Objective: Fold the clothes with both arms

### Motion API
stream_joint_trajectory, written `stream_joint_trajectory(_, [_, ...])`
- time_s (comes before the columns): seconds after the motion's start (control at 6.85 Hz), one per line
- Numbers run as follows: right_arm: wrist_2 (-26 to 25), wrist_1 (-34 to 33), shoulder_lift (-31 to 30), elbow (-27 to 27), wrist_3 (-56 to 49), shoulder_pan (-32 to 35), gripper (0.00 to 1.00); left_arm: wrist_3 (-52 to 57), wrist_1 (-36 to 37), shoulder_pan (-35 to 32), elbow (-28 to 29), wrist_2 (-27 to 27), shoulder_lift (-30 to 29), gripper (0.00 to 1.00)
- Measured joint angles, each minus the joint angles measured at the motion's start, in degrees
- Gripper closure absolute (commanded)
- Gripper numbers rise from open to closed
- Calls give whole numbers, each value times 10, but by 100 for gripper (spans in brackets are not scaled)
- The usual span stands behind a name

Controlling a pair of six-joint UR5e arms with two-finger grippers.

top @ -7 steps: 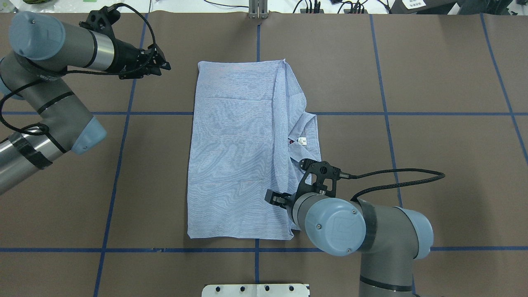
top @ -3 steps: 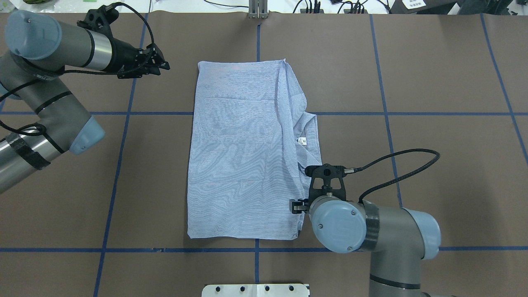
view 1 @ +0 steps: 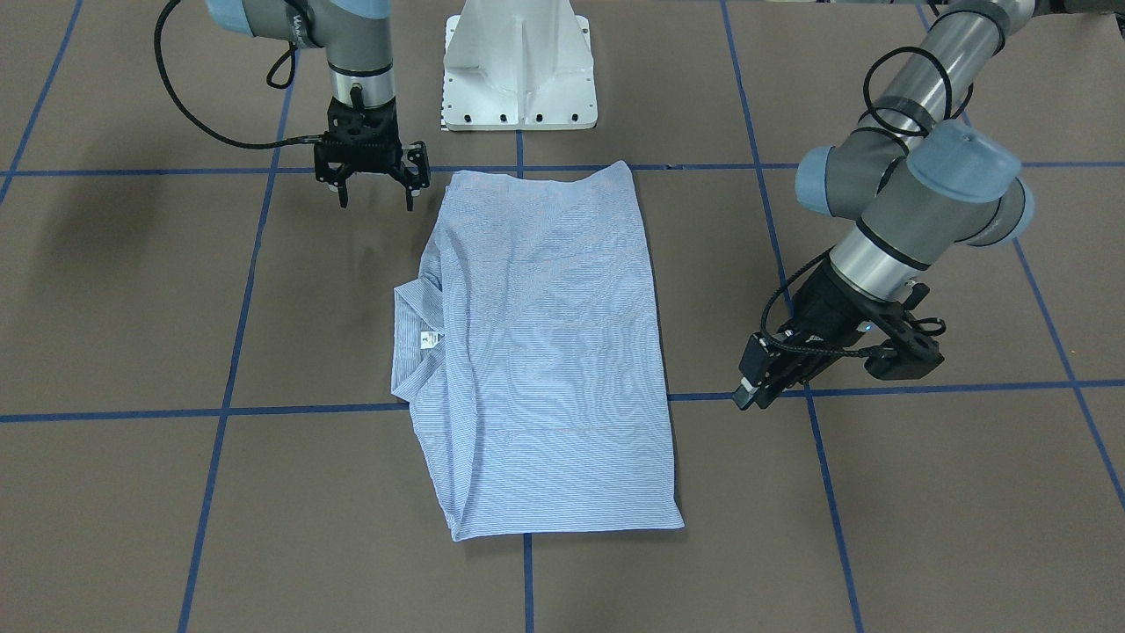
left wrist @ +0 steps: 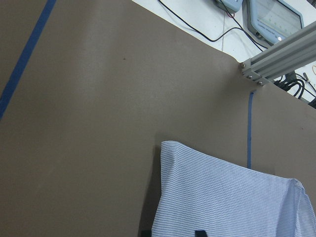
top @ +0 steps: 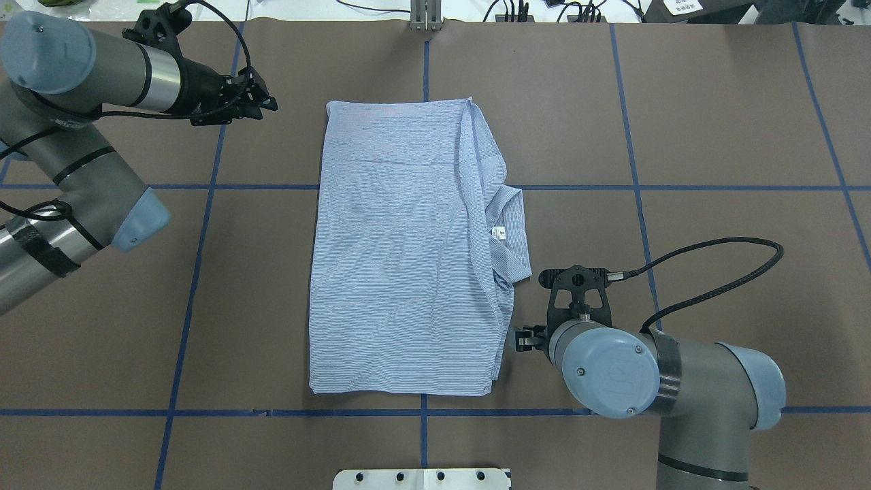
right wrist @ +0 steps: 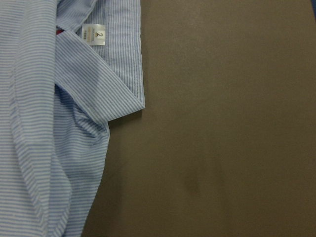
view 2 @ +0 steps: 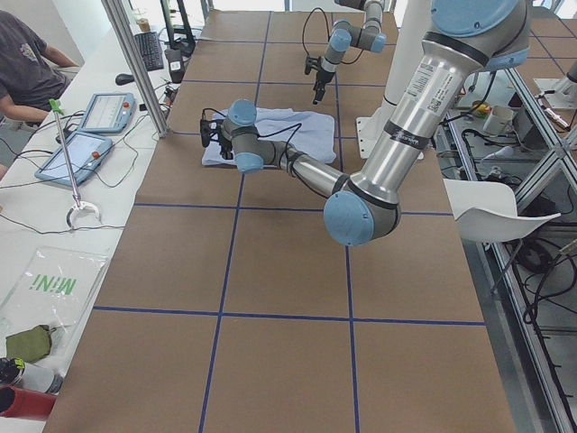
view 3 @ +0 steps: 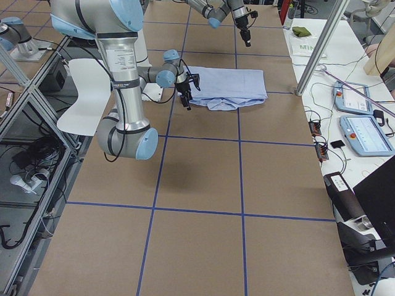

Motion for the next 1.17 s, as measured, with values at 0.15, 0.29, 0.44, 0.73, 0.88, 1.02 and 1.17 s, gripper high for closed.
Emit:
stream_joint_trajectory(0.15, [0,0,29,-15,0,15,0,0,0,-1,-1,0,0,60])
stream_joint_trajectory(0.29, [-1,2,66,-47,0,30,0,0,0,-4,-2,-1,1,61])
stream_joint_trajectory(0.44, [-1,9,99,-85,-1,40,0,1,0,-9,-10,-5,12,61])
stream_joint_trajectory(0.73, [-2,51,136,-163,-16,46,0,28,1,-43,-37,-44,49,61])
stream_joint_trajectory(0.88, [-2,68,141,-184,-28,48,0,40,1,-58,-43,-56,62,61])
stream_joint_trajectory(1.02, [1,75,139,-194,-42,53,0,44,1,-65,-46,-61,67,61])
stream_joint_trajectory(1.17, [11,78,130,-194,-59,65,0,46,1,-68,-47,-63,69,61])
